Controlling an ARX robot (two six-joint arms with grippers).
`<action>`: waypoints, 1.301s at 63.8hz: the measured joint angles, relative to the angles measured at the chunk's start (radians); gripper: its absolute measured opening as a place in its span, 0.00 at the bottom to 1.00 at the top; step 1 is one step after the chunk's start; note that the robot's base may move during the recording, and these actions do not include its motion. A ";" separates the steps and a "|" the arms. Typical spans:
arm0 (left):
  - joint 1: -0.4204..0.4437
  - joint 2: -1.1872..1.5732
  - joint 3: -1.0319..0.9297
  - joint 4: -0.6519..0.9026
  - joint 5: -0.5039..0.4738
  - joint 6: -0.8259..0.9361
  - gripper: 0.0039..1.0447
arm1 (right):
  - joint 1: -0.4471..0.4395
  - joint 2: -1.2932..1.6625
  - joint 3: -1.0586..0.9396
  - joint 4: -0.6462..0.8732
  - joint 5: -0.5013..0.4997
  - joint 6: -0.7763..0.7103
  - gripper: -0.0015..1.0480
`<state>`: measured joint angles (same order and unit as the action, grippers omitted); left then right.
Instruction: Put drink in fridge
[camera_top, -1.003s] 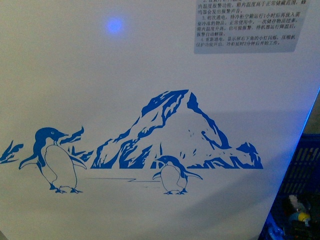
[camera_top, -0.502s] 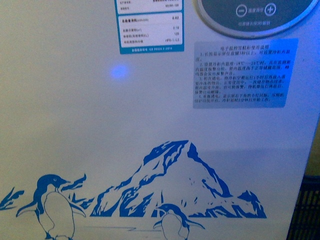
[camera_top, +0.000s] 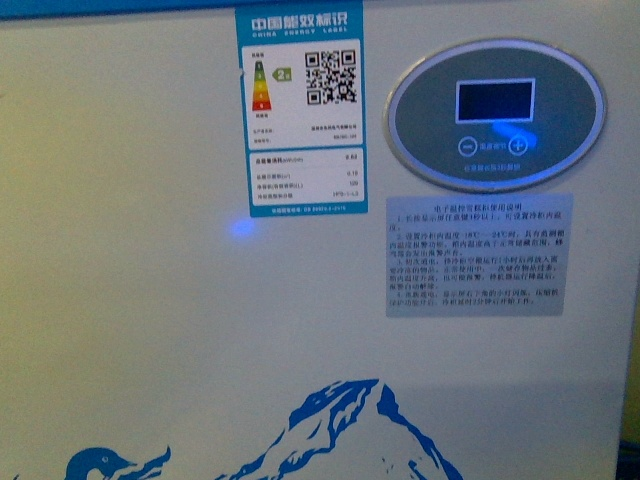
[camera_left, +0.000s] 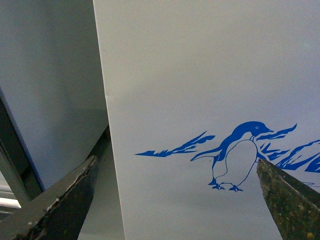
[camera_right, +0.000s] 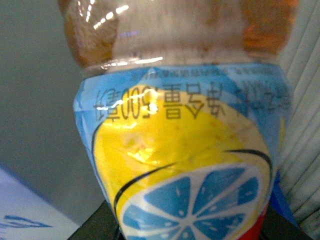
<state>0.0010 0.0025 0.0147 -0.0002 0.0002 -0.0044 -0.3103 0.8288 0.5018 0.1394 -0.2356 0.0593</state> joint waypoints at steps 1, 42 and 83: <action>0.000 0.000 0.000 0.000 0.000 0.000 0.92 | 0.002 -0.021 -0.006 -0.006 0.004 0.000 0.36; 0.000 0.000 0.000 0.000 0.000 0.000 0.92 | 0.328 -0.563 -0.174 -0.186 0.348 -0.018 0.36; 0.000 0.000 0.000 0.000 0.000 0.000 0.92 | 0.361 -0.580 -0.190 -0.172 0.401 -0.022 0.36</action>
<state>0.0010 0.0025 0.0147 -0.0002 -0.0002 -0.0044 0.0505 0.2485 0.3122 -0.0330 0.1650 0.0376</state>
